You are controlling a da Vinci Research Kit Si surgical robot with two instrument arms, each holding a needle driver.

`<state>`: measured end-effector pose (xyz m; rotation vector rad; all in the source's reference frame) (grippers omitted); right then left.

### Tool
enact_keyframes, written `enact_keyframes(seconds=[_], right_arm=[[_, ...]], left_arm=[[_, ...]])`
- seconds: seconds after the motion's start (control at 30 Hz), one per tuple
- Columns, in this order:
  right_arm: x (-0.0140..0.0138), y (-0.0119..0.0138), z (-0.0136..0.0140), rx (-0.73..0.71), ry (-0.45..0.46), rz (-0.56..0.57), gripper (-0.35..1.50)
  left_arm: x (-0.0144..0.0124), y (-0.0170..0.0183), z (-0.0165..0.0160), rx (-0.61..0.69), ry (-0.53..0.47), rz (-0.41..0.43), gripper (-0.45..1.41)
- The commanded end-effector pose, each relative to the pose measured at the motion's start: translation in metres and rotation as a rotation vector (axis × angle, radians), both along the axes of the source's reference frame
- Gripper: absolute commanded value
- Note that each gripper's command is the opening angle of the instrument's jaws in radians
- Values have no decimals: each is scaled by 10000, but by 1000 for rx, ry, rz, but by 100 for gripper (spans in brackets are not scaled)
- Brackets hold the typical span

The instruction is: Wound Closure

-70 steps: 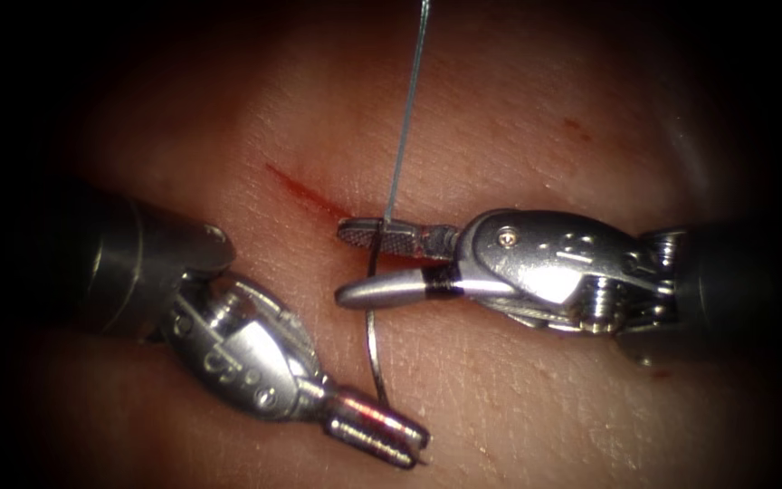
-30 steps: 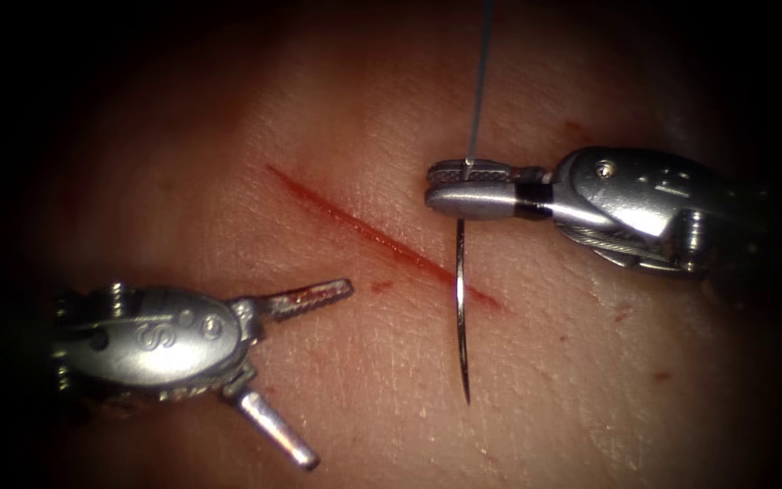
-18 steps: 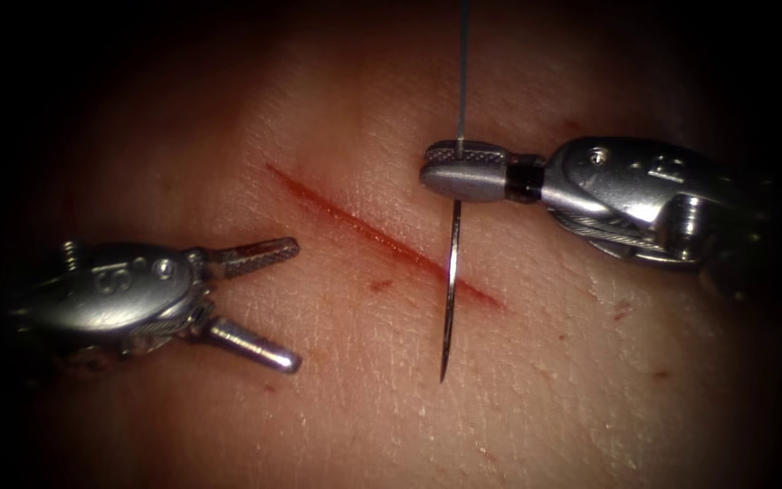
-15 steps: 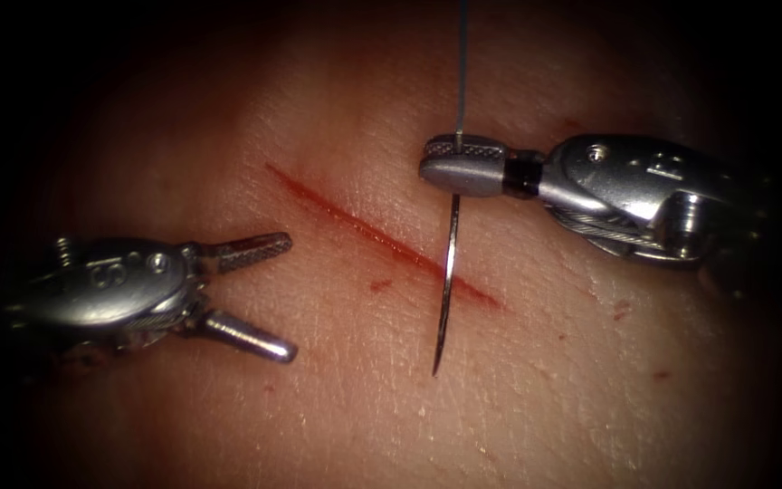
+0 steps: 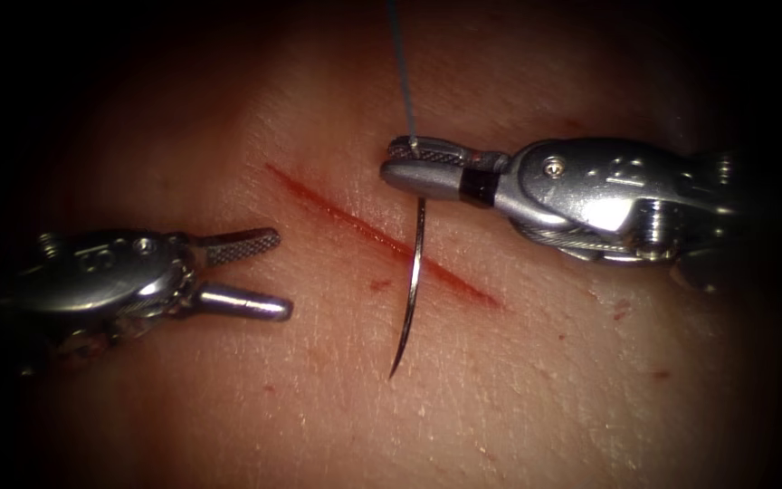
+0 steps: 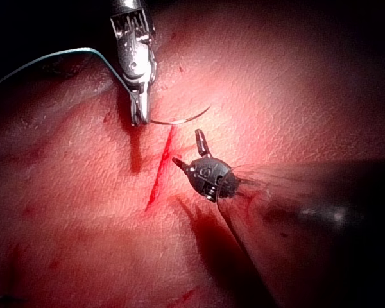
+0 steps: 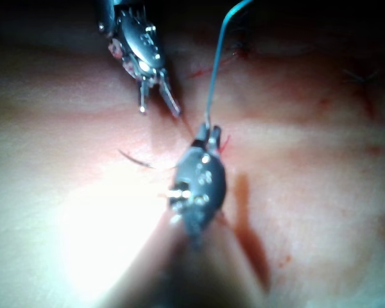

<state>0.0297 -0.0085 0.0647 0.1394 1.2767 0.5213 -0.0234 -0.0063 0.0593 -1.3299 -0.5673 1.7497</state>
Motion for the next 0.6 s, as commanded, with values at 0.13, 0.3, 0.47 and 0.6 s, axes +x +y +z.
enact_keyframes(seconds=[0.13, 0.3, 0.47, 0.6], right_arm=[[16, -7, 2, -122, 30, -37, -35], [26, -11, -1, -217, 42, -71, -35], [38, -16, -7, -293, 63, -88, -35], [50, -22, -12, -330, 78, -106, -35]], left_arm=[[-13, -11, 9, 65, -24, -9, 59], [-21, -18, 13, 198, -56, -33, 89], [-25, -23, 17, 310, -68, -71, 106], [-26, -23, 19, 358, -73, -89, 110]])
